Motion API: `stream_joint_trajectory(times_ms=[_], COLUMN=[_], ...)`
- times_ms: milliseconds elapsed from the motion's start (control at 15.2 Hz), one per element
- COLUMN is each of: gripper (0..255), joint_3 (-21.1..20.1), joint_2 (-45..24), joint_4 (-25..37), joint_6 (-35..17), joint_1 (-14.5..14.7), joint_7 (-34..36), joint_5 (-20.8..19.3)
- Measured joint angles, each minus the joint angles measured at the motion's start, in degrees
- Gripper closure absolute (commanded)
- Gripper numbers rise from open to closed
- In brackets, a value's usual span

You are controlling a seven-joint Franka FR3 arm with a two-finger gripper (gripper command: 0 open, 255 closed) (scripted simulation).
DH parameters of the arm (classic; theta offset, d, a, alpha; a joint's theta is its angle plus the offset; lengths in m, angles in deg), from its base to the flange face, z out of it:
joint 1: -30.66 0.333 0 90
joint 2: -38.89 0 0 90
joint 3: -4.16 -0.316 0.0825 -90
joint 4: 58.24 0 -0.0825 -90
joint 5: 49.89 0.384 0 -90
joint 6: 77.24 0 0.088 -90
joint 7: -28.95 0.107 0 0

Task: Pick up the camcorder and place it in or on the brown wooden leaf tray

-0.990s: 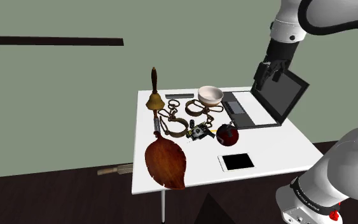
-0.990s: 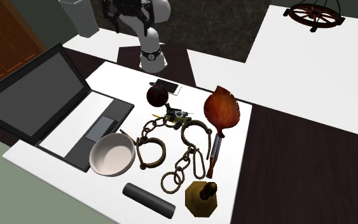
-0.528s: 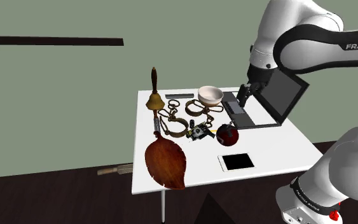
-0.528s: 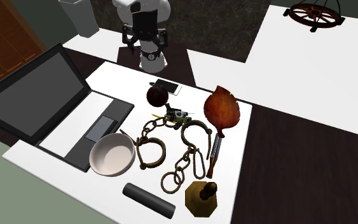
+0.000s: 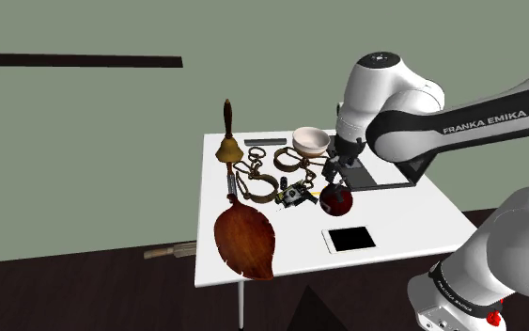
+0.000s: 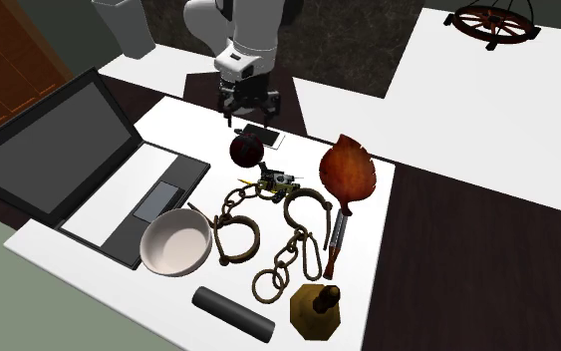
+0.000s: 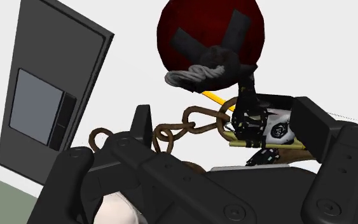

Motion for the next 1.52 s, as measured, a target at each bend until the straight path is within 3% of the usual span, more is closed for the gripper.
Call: stream_joint_trajectory(times_ms=[264,594,1056,1452,1518], gripper=[0,0,0,0,255], joint_3=[-3.22,-7.54,-7.69,-7.56,-7.56], joint_2=[-7.62,-18.96,-26.59,-27.46,-27.46], joint_4=[-0.9,0.14,1.38,1.51,1.51], joint_6=[-9.47,-20.0,-25.39,-25.98,-25.98], joint_1=[-0.81,-4.14,-6.94,-7.15,-7.15], joint_7=[4.12,13.08,20.39,21.44,21.44], joint_5=[-3.92,-14.33,-24.38,-25.77,-25.77])
